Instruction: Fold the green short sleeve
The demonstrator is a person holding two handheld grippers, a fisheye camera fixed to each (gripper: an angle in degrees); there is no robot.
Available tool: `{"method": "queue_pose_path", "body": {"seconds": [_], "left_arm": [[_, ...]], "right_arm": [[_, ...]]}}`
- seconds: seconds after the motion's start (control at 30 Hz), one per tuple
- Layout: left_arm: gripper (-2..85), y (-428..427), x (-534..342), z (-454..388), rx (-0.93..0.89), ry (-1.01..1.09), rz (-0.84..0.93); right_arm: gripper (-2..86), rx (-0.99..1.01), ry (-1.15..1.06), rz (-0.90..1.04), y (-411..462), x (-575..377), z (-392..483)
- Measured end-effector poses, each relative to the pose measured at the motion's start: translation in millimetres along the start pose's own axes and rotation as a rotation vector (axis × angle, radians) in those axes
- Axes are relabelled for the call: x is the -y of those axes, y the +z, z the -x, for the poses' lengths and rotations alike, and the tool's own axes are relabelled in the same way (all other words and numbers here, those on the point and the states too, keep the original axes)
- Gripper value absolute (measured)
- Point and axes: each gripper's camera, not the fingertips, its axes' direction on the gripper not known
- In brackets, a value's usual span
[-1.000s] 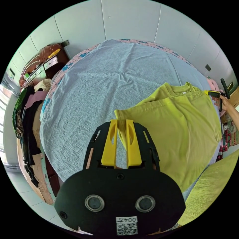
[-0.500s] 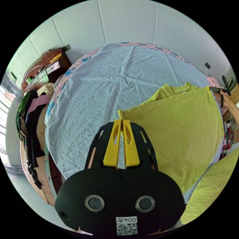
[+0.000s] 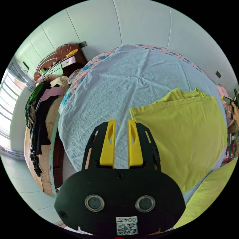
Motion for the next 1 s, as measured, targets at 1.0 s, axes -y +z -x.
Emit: {"method": "queue_pose_path", "body": {"seconds": [1.0], "left_arm": [[1.1, -96, -161, -137, -0.193, 0.320, 0.270]], "right_arm": [[0.4, -0.035, -0.238, 0.431, 30, -246, 127]]}}
